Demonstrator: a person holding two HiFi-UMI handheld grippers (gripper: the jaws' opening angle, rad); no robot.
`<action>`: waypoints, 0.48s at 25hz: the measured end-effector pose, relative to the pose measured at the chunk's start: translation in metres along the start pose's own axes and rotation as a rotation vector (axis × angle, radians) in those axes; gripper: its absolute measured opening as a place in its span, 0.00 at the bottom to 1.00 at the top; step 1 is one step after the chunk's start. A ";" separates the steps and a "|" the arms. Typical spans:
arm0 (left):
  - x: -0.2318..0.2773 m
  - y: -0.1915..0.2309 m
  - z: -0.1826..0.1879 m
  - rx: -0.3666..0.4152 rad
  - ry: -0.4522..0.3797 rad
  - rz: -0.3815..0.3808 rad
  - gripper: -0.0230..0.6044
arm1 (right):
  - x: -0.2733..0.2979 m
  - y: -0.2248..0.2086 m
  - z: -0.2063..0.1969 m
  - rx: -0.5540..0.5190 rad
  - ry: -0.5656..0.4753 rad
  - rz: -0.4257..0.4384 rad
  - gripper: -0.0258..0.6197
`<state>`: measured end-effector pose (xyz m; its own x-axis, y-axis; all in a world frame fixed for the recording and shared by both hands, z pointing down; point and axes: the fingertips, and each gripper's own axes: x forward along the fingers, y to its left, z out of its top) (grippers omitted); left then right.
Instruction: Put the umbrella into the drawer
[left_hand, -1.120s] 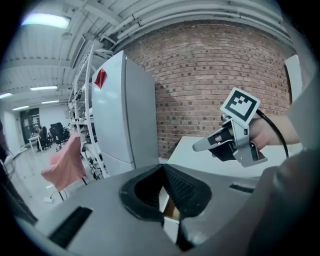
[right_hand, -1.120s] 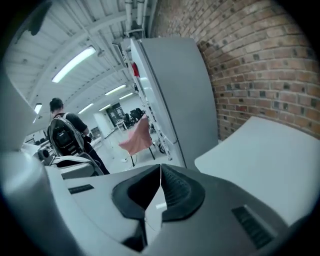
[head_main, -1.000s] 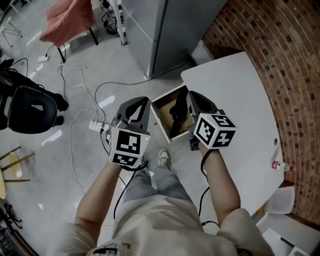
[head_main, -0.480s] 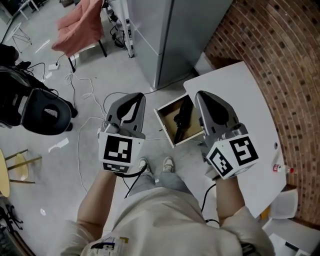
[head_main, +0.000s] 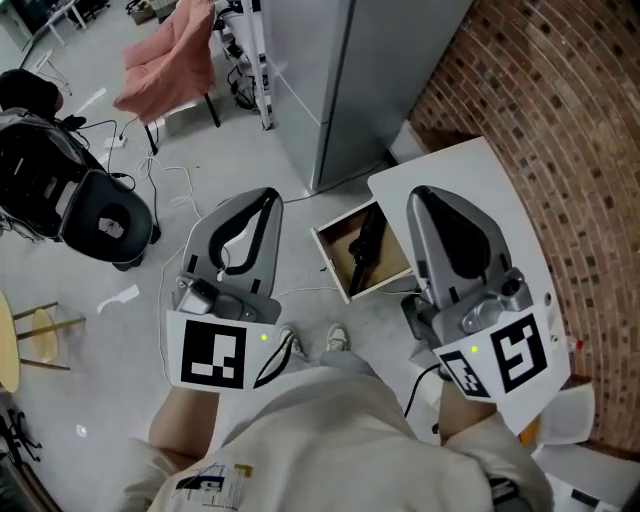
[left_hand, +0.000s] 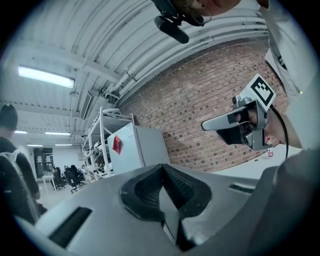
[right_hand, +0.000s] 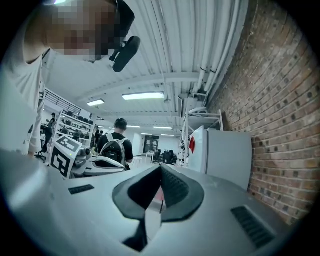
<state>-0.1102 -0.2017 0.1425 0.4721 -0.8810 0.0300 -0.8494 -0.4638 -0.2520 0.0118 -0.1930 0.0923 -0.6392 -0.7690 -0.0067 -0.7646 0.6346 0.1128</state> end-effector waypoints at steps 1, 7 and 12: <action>-0.005 -0.002 0.002 0.008 -0.001 0.000 0.05 | -0.003 0.003 0.004 -0.001 -0.010 0.004 0.05; -0.022 -0.013 -0.003 0.025 0.013 -0.020 0.05 | -0.010 0.024 0.006 -0.074 0.004 0.048 0.05; -0.030 -0.022 -0.020 0.039 0.051 -0.036 0.05 | -0.009 0.040 -0.007 -0.047 0.042 0.102 0.05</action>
<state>-0.1109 -0.1669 0.1664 0.4887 -0.8679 0.0890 -0.8217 -0.4921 -0.2876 -0.0122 -0.1613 0.1035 -0.7089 -0.7036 0.0486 -0.6903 0.7063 0.1569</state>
